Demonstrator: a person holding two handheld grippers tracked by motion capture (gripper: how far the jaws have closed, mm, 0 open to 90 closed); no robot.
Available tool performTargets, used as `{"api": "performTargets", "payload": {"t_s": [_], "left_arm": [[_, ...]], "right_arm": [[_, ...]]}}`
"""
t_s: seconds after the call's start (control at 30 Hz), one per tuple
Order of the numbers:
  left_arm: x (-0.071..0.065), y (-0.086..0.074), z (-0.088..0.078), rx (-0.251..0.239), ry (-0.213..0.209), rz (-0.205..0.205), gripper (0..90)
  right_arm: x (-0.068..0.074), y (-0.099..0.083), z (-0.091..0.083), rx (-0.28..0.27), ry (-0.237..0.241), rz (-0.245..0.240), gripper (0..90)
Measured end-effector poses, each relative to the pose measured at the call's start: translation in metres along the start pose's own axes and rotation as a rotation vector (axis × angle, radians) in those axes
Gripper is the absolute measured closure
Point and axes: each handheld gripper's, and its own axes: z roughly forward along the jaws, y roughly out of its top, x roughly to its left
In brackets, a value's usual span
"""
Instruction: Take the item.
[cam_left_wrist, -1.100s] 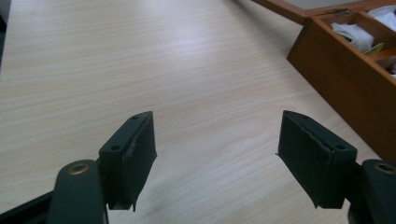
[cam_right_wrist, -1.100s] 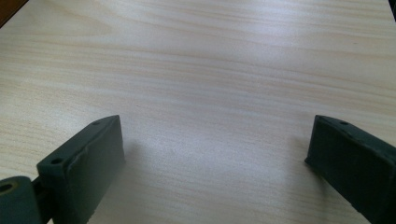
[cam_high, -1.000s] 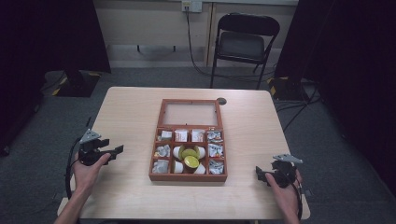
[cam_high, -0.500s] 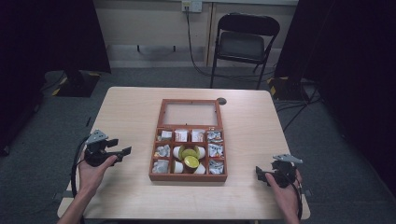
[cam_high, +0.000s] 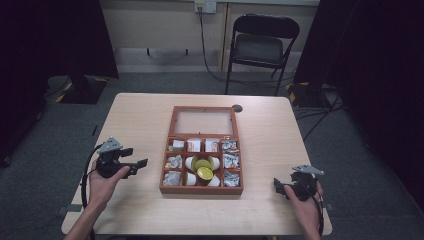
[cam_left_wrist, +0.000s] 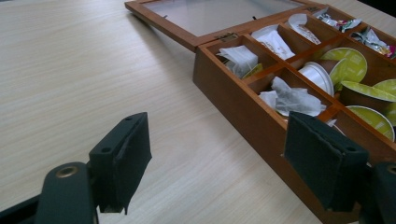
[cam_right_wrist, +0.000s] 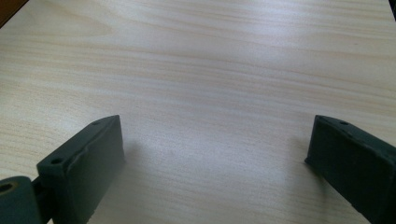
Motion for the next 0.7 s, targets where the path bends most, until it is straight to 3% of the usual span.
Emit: {"api": "performTargets", "payload": {"t_s": [0.17,0.3,0.33,0.63,0.7], "left_arm": [[-0.007,0.003,0.005,-0.003,-0.029,-0.002,22.6],[-0.014,0.007,0.009,0.009,-0.006,0.031,22.6],[-0.017,0.011,0.010,0.008,-0.017,0.046,22.6],[-0.031,0.022,0.023,0.002,-0.067,0.048,22.6],[-0.035,0.026,0.025,0.010,-0.073,0.067,22.6]], "right_arm": [[0.000,0.000,0.000,0.000,-0.001,0.001,3.1],[0.000,0.000,0.000,0.000,0.000,0.001,3.2],[0.000,0.000,0.000,0.000,-0.001,0.001,3.1],[0.000,0.001,0.001,0.001,-0.002,0.004,3.1],[0.000,0.001,0.001,0.001,-0.002,0.004,3.1]]}}
